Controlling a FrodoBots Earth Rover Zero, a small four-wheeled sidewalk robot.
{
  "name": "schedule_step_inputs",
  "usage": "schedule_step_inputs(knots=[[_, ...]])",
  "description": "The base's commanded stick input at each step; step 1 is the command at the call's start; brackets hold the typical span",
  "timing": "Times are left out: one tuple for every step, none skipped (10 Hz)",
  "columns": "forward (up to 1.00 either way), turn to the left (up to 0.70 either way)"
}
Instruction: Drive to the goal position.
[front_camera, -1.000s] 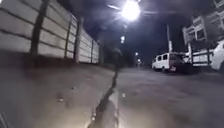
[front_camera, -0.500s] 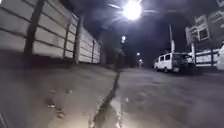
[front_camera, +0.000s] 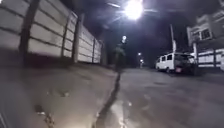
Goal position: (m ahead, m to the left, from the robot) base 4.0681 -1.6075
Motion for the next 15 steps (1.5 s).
schedule_step_inputs(knots=[[0.5,-0.5],[0.5,-0.5],[0.5,-0.5],[0.5,-0.5],[0.5,-0.5],[0.5,-0.5],[0.5,-0.5],[0.5,-0.43],[0.5,-0.27],[0.5,-0.11],[0.5,0.0],[0.5,0.0],[0.5,0.0],[0.5,0.0],[0.5,0.0]])
